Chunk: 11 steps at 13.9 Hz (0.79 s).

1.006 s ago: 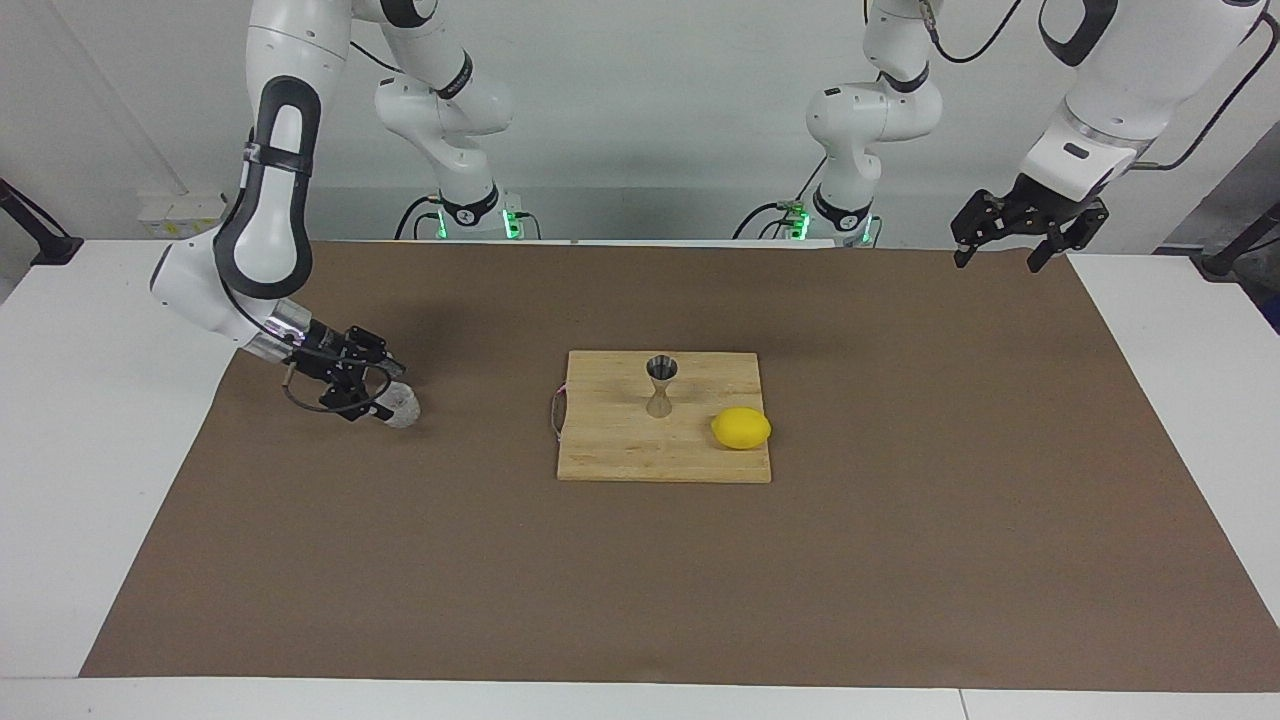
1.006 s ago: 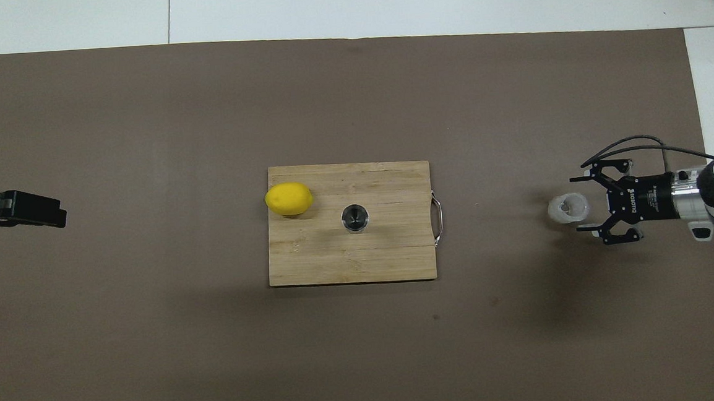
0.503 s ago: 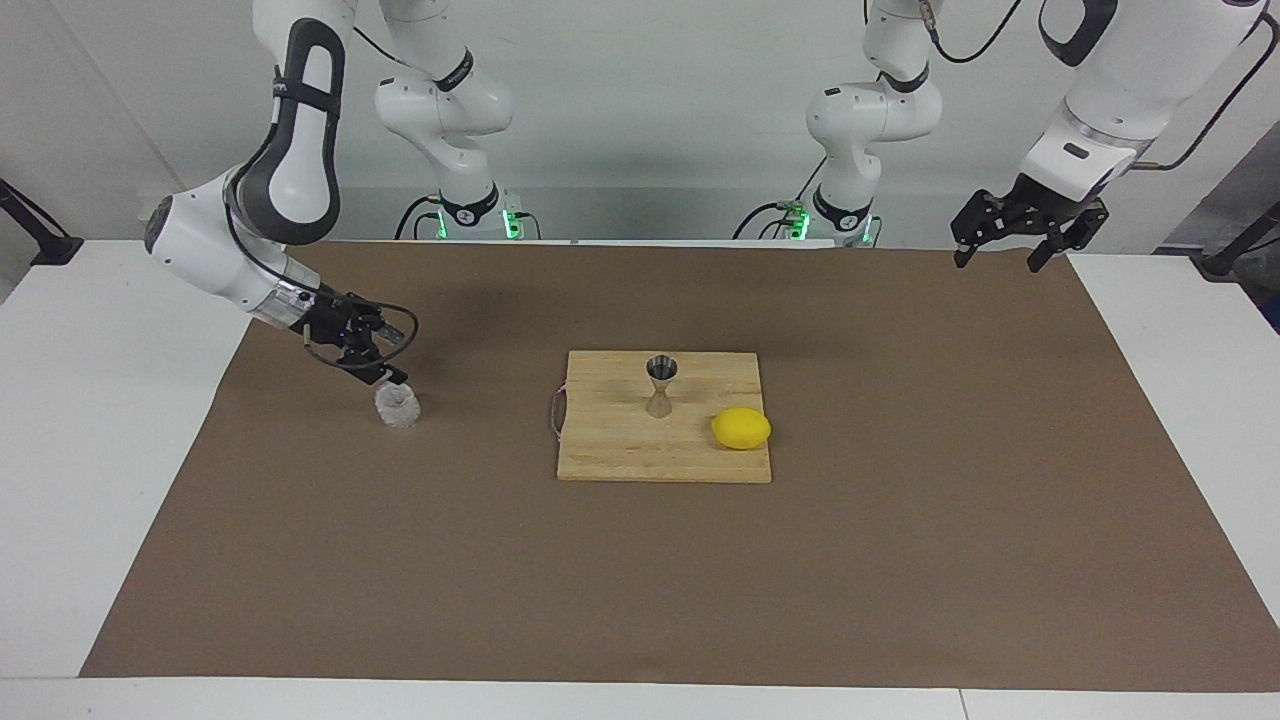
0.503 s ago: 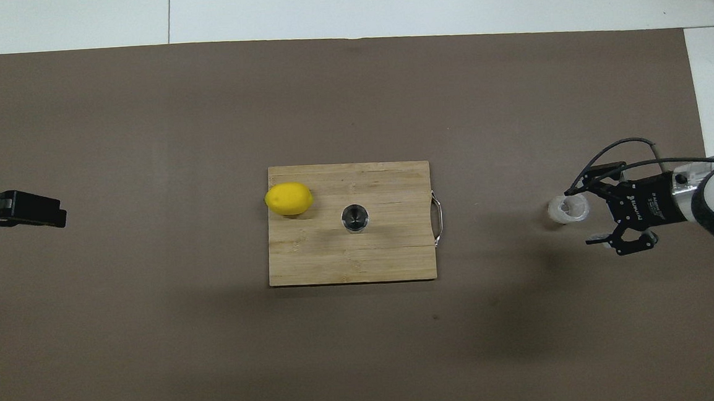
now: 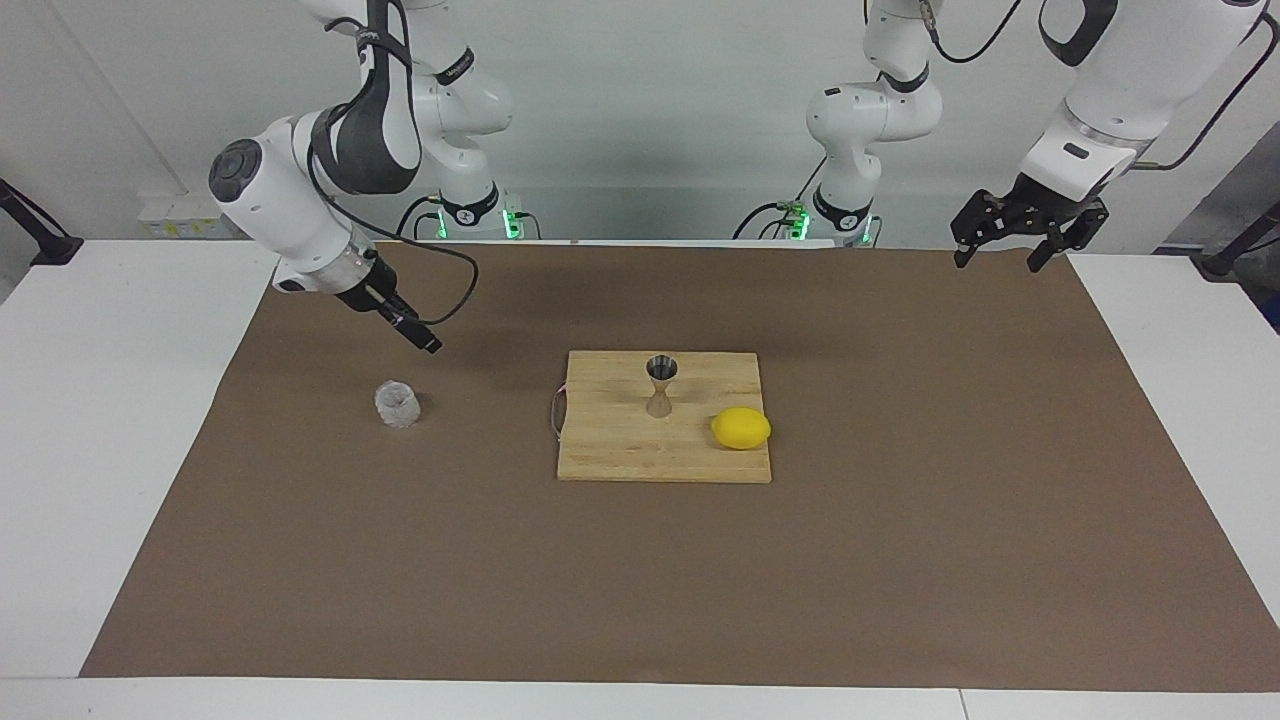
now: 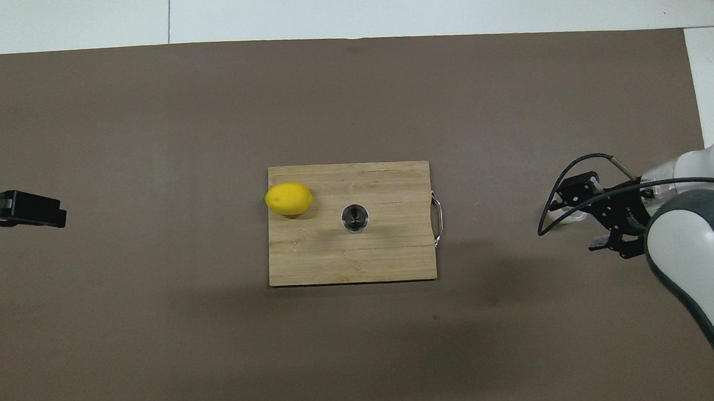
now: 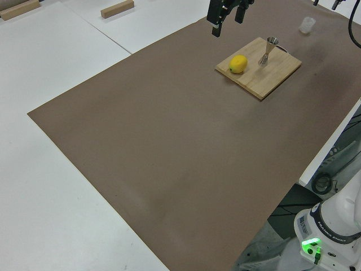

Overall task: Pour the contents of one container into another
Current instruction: 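Open the right gripper and release the clear cup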

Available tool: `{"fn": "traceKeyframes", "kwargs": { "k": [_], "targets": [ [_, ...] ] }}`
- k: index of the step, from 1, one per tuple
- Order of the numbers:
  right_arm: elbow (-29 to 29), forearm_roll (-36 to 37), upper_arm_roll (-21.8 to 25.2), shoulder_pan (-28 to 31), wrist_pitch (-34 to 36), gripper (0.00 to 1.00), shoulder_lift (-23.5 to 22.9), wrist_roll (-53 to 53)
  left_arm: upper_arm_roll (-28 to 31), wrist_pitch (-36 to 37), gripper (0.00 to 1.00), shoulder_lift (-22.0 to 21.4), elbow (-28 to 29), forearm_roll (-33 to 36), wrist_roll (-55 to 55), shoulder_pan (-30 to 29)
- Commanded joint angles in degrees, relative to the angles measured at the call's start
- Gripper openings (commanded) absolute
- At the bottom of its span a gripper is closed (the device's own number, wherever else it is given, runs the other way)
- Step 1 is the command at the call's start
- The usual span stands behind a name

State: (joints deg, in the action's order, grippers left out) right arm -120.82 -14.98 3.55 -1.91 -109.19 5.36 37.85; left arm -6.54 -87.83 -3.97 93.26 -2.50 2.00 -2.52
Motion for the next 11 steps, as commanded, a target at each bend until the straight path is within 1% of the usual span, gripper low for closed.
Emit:
{"fn": "traceKeyframes", "kwargs": {
  "k": [1,4,6,8,9,10,11],
  "targets": [
    [4.0,3.19,-1.61,0.68,2.66,1.0,1.05,-7.4,-0.49,0.3,1.0,-1.75,1.66,0.92,-0.68,-0.47],
    [10.76,10.12,-2.32,0.77,4.59,1.0,0.88,-15.76,-0.49,0.3,1.0,-1.75,1.66,0.92,-0.68,-0.47],
    [15.41,13.73,-3.64,0.86,6.97,1.0,0.62,-17.63,-0.49,0.3,1.0,-1.75,1.66,0.92,-0.68,-0.47],
    [21.12,15.94,-4.51,0.94,10.91,1.0,-0.61,-18.77,-0.49,0.3,1.0,-1.75,1.66,0.92,-0.68,-0.47],
    [25.07,17.17,-5.21,1.03,13.89,1.0,-1.92,-19.12,-0.49,0.3,1.0,-1.75,1.66,1.01,-0.6,-0.47],
    [28.67,17.53,-5.31,1.03,16.71,1.0,-3.33,-19.3,-0.49,0.3,1.0,-1.75,1.66,0.92,-0.68,-0.47],
    [31.06,17.53,-5.31,1.03,18.73,1.0,-4.21,-19.39,-0.49,0.3,1.0,-1.75,1.66,0.92,-0.6,-0.47]
  ]
}}
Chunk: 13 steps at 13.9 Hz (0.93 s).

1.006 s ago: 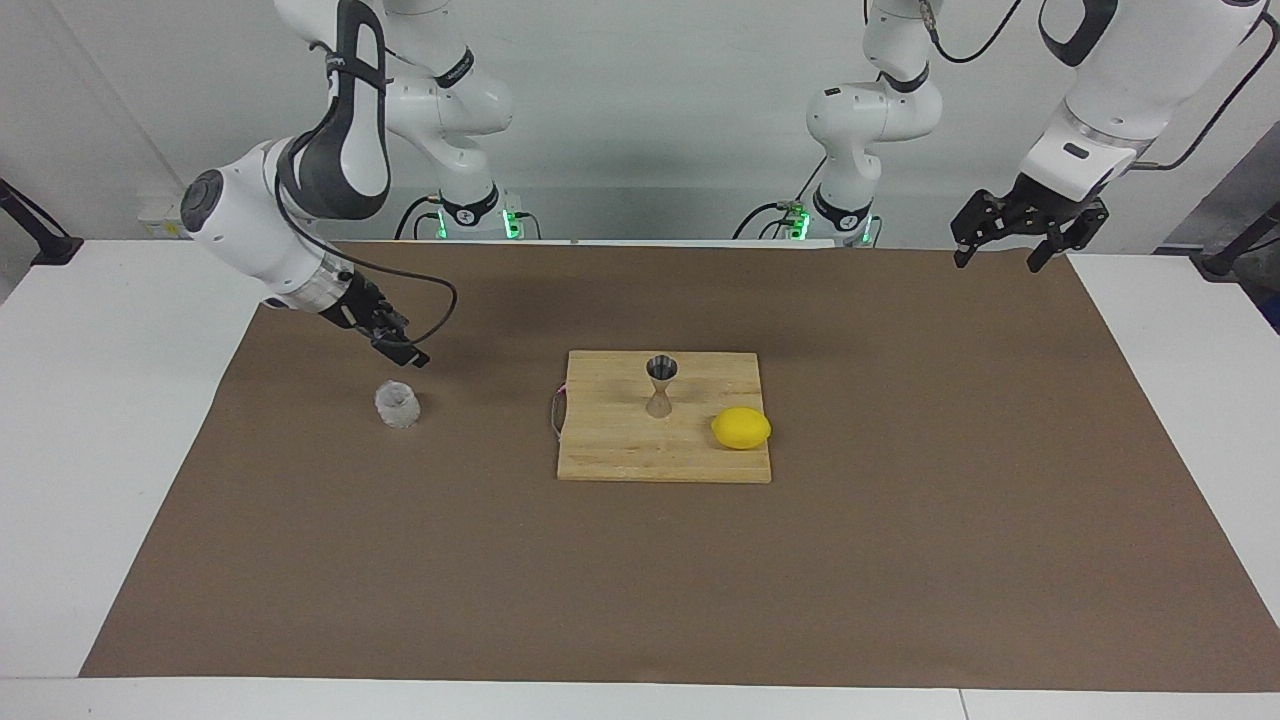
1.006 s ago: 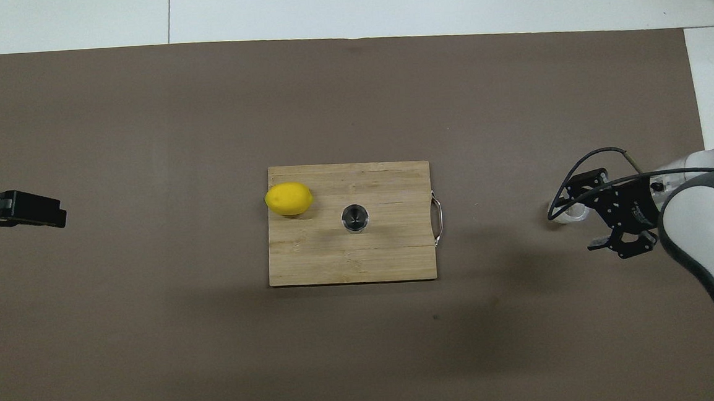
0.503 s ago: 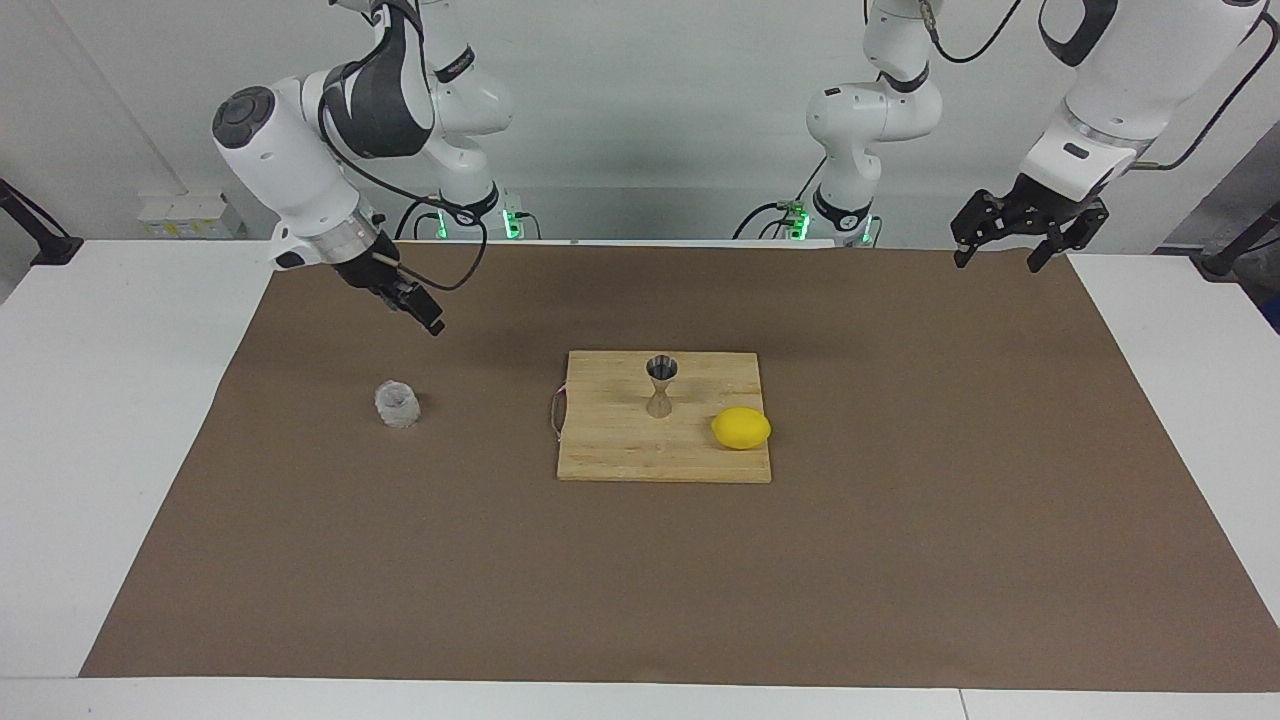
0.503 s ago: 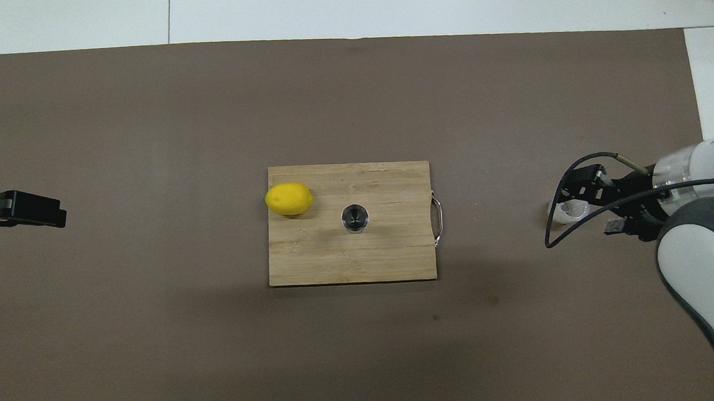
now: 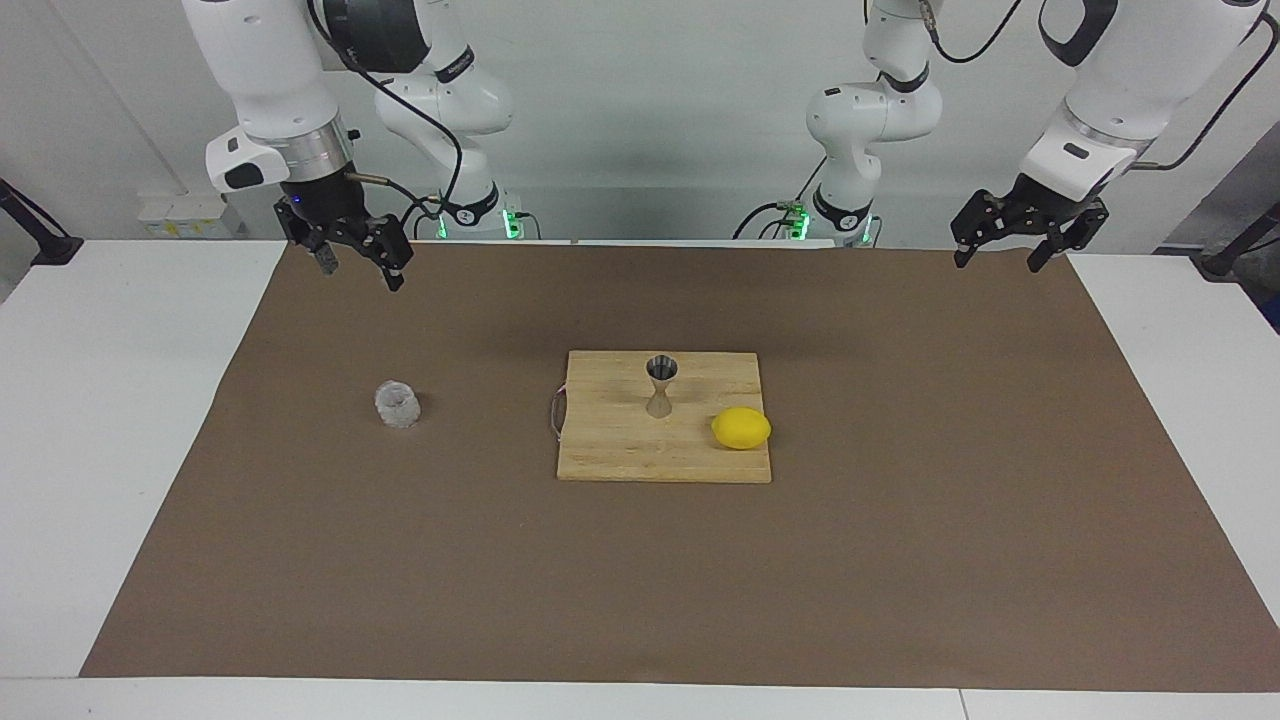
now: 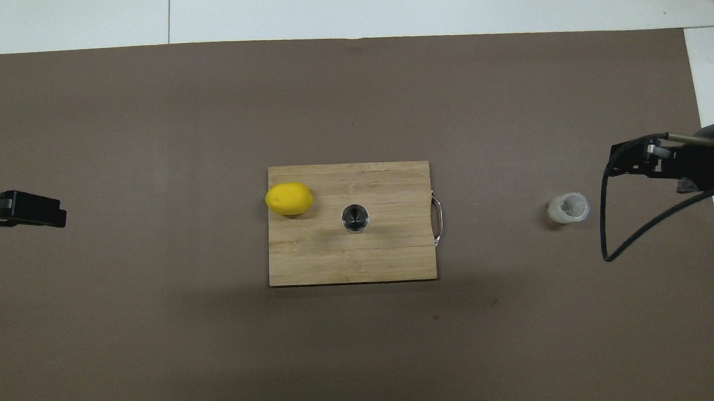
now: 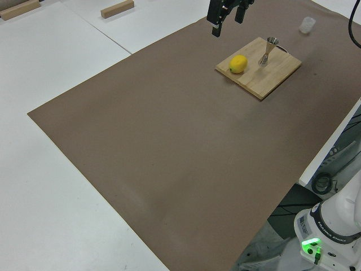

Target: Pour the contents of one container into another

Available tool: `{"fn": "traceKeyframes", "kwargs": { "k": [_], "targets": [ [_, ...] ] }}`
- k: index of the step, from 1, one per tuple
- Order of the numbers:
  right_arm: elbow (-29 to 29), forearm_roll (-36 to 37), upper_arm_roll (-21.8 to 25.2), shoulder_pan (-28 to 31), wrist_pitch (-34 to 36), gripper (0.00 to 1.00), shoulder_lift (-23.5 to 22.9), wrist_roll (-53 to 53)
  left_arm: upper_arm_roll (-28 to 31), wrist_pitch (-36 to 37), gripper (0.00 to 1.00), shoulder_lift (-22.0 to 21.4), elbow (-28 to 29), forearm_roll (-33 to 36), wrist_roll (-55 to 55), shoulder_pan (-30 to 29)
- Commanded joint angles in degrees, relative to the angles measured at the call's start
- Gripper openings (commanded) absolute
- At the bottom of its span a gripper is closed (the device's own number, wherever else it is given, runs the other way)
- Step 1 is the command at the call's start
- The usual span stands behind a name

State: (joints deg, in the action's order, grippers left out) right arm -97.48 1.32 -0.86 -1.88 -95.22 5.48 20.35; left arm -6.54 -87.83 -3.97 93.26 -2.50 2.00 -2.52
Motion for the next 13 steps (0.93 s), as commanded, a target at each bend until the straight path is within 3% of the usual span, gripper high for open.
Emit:
{"fn": "traceKeyframes", "kwargs": {
  "k": [1,4,13],
  "targets": [
    [8.44,1.4,-1.07,1.17,5.47,1.0,-4.34,-2.67,-0.49,0.3,1.0,-1.75,1.66,1.01,-0.68,-0.47],
    [7.39,1.49,-3.17,3.28,5.65,1.0,-3.37,-3.82,-0.49,0.3,1.0,-1.75,1.66,0.92,-0.6,-0.47],
    [4.31,-0.09,-3.35,3.29,6.36,1.0,-1.79,-10.06,-0.49,0.3,1.0,-1.75,1.66,0.92,-0.68,-0.47]
  ]
}}
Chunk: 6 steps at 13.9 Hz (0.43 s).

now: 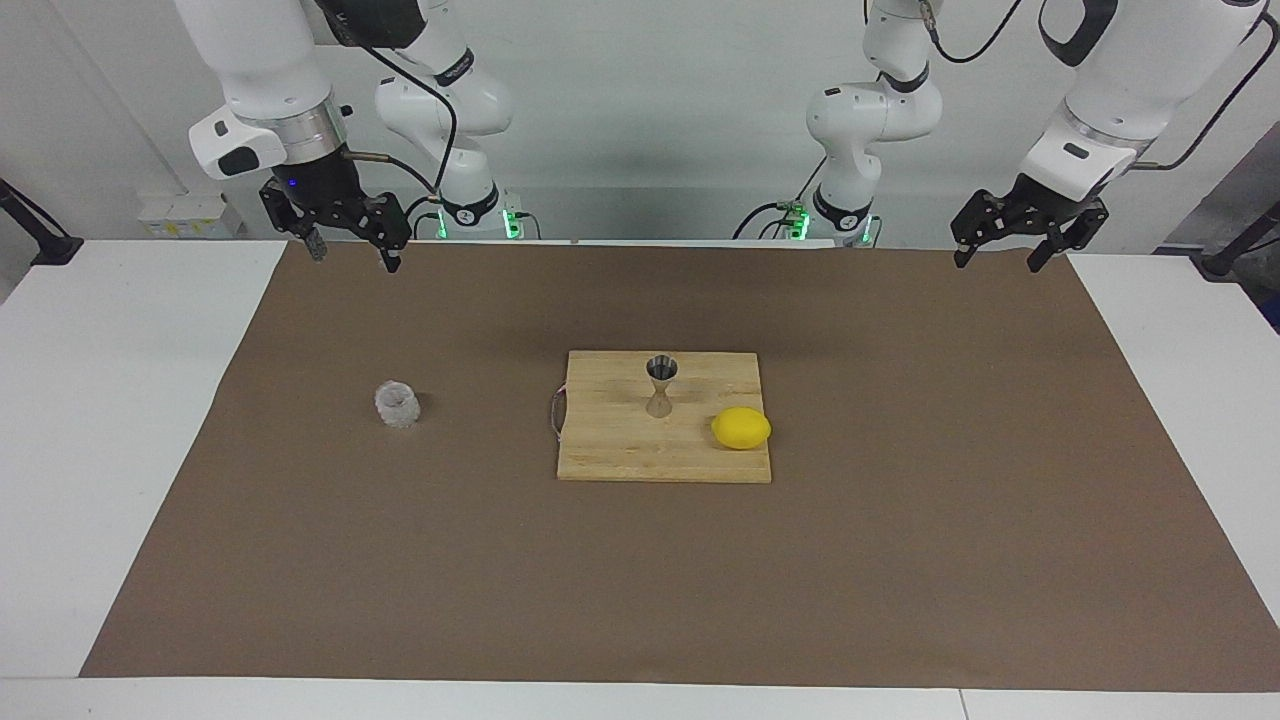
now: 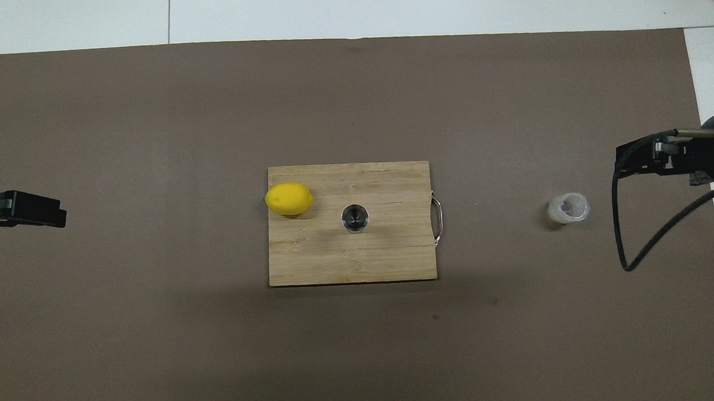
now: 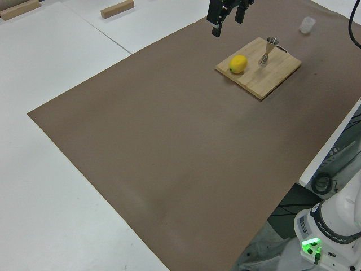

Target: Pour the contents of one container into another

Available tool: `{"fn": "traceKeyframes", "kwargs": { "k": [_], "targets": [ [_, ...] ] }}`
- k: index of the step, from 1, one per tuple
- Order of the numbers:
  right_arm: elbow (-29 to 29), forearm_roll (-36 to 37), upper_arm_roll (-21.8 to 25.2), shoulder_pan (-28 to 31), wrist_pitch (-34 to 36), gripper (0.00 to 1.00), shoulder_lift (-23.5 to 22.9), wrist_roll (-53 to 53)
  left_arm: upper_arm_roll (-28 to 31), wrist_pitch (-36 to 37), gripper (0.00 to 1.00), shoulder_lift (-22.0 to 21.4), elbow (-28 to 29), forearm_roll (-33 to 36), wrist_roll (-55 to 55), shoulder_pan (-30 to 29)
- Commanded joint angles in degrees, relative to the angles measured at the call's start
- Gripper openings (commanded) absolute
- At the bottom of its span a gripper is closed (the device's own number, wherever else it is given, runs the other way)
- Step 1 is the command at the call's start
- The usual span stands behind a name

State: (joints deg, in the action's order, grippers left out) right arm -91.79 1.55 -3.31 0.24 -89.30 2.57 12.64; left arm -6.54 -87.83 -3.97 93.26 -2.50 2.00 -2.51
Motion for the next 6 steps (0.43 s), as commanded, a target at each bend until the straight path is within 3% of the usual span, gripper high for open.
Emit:
{"fn": "traceKeyframes", "kwargs": {
  "k": [1,6],
  "targets": [
    [-1.89,-0.32,-0.91,1.17,0.45,1.0,1.21,-2.53,-0.49,0.29,1.0,-1.75,1.66,0.92,-0.68,-0.47],
    [-3.13,-1.2,-0.91,1.17,0.36,1.0,2.0,-4.12,-0.49,0.29,1.0,-1.75,1.66,0.92,-0.68,-0.47]
  ]
}}
